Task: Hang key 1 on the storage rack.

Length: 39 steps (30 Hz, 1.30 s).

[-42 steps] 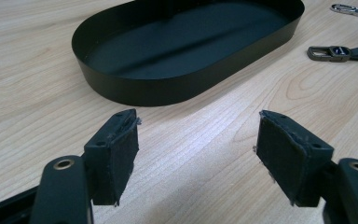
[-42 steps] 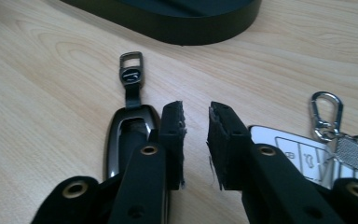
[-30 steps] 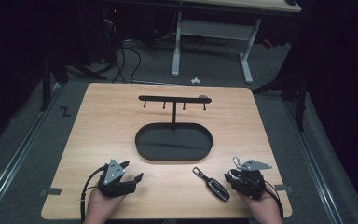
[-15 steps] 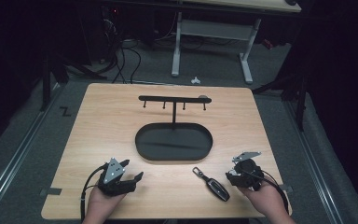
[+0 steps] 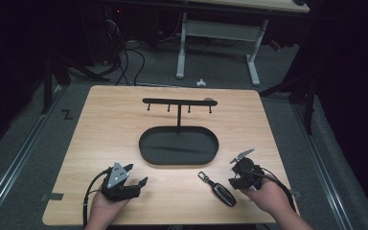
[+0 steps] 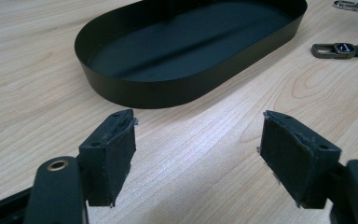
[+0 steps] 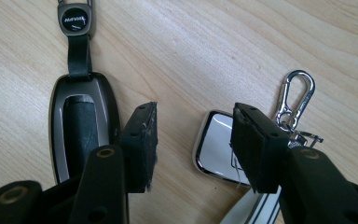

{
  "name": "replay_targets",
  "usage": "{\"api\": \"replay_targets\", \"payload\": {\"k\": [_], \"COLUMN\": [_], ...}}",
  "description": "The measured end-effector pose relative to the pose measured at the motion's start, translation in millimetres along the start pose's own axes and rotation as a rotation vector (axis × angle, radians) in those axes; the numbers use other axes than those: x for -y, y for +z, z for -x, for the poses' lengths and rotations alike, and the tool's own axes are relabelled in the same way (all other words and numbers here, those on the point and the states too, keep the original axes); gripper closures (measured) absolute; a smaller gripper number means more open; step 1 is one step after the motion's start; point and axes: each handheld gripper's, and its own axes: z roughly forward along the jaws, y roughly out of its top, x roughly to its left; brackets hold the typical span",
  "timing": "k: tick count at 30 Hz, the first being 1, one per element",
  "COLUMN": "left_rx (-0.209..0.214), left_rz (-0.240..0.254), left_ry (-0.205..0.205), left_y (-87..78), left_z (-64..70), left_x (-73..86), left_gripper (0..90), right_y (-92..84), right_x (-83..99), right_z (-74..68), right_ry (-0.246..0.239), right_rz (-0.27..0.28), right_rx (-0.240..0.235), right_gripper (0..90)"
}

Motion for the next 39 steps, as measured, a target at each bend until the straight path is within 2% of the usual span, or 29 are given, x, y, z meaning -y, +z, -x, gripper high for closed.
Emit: {"api": "replay_targets", "payload": {"k": [1,2,4,7,8,12,19,25,27,28,30,33,39], "left_rx": [0.000,0.002,0.003,0.004,0.005,0.007,0.011,0.019,0.022,0.022,0.023,0.025,0.026], "left_rz": [0.000,-0.002,-0.003,-0.010,-0.011,-0.009,-0.006,-0.003,-0.006,-0.006,-0.006,-0.007,-0.007], "left_ry": [0.000,0.002,0.004,0.008,0.010,0.010,0.008,0.008,0.010,0.011,0.011,0.012,0.014], "left_y": [0.0,0.2,0.6,0.9,1.2,0.9,0.9,1.0,0.9,1.0,1.0,1.0,1.0], "left_z": [0.0,0.2,0.6,0.8,0.9,0.8,0.7,1.3,1.4,1.6,1.6,1.6,1.5], "left_x": [0.0,0.0,0.2,0.3,0.4,0.4,0.3,0.0,-0.1,-0.2,-0.2,-0.3,-0.3], "left_gripper": [27.0,27.0,27.0,27.0,27.0,27.0,27.0,27.0,27.1,27.1,27.0,27.1,27.1], "right_y": [0.0,-0.5,-1.1,-1.9,-2.2,-2.5,-0.9,0.3,0.5,0.2,0.4,3.1,8.7], "right_x": [0.0,-4.4,-8.3,-13.7,-15.3,-19.0,-24.7,-26.4,-27.9,-29.7,-30.8,-35.7,-44.6], "right_z": [0.0,-0.2,0.1,0.9,0.9,1.0,3.3,2.9,2.9,0.3,-0.8,-6.7,-17.8], "right_ry": [0.000,0.005,0.006,0.008,0.022,0.024,0.008,0.019,0.002,0.016,0.013,-0.018,-0.046], "right_rz": [0.000,-0.034,-0.059,-0.089,-0.103,-0.137,-0.202,-0.206,-0.205,-0.214,-0.212,-0.215,-0.226], "right_rx": [0.000,-0.003,-0.002,-0.008,-0.017,-0.024,-0.043,-0.064,-0.069,-0.080,-0.084,-0.105,-0.120], "right_gripper": [51.5,50.2,49.7,46.1,45.5,45.0,42.4,41.8,41.1,40.6,40.2,37.7,36.7]}}
